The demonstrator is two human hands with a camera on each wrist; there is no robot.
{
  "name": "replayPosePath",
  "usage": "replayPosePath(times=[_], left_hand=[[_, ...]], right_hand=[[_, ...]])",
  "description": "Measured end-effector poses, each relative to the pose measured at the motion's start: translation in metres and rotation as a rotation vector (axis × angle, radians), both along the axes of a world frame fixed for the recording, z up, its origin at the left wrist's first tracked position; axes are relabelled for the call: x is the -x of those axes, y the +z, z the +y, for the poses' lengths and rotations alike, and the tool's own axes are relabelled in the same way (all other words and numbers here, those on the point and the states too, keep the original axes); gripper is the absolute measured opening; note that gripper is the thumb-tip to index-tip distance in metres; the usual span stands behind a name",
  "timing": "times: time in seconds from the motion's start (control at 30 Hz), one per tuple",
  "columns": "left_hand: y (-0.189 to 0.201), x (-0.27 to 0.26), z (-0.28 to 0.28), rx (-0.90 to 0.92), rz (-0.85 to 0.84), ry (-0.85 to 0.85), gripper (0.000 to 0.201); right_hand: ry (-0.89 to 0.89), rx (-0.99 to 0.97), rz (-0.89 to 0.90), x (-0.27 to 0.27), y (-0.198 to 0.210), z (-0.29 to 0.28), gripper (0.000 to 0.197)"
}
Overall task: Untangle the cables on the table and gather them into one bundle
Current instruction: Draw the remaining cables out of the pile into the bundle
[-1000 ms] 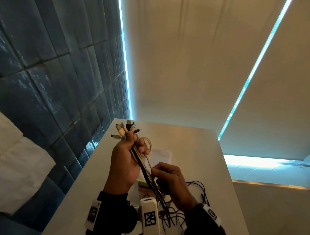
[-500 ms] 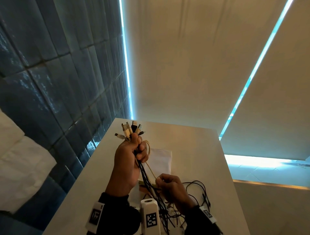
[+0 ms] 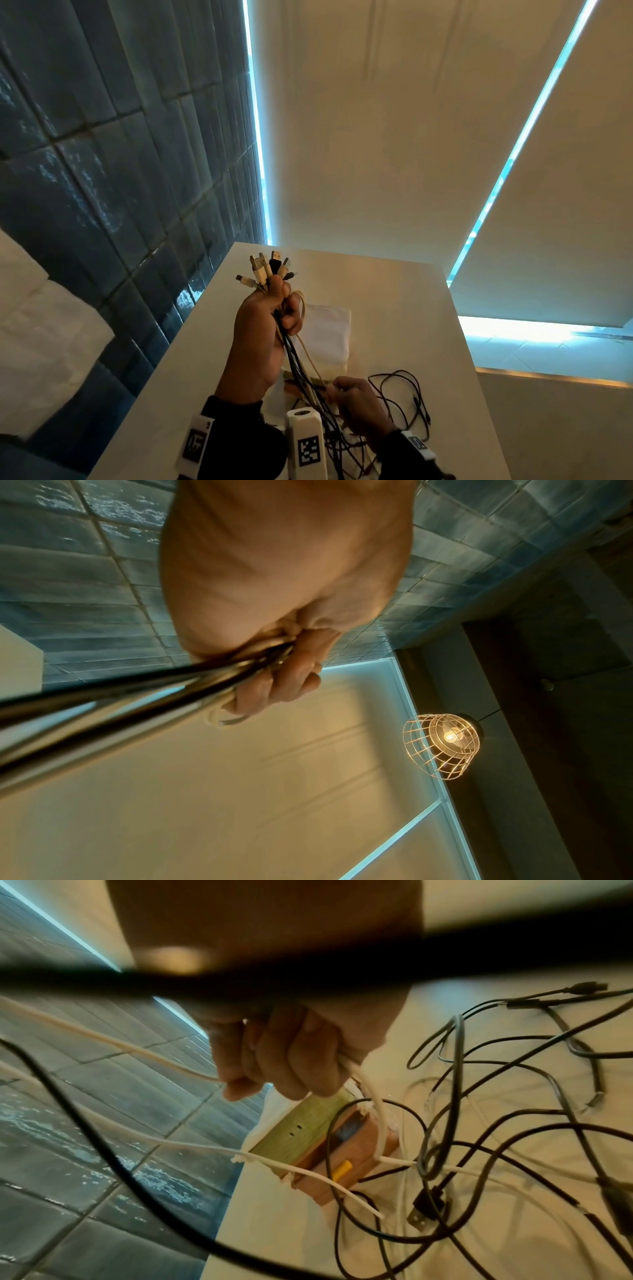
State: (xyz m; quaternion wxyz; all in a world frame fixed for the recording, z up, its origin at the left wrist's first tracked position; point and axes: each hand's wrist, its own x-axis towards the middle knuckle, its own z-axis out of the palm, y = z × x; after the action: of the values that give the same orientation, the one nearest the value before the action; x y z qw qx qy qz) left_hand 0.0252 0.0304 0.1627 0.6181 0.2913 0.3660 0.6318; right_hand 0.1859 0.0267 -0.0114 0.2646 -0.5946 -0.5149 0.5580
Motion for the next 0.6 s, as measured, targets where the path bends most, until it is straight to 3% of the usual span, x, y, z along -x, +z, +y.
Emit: replayPosePath(times=[0.13,0.27,0.43,0.6], left_hand=[[-0.001,0.003,0.002,0.066,0.052,-0.005,0.031],[-0.006,0.004,0.005,0.165,0.084,0.008,0.029],[-0.007,-0.001,0.004,0.232,0.133,0.02,0.026],[-0.004,-0.005,0.004,0.202,0.096,0.032,0.023]], right_hand=[[-0.099,-0.109,-0.044,0.003,0.021,0.011,0.022],[-0.235,-0.14,0.295,0.008,0.071,0.019,0.016],[-0.146,-0.357,0.485,0.022,0.128,0.013,0.017],[-0.057,-0.471,0.507,0.032,0.142,0.0,0.022]])
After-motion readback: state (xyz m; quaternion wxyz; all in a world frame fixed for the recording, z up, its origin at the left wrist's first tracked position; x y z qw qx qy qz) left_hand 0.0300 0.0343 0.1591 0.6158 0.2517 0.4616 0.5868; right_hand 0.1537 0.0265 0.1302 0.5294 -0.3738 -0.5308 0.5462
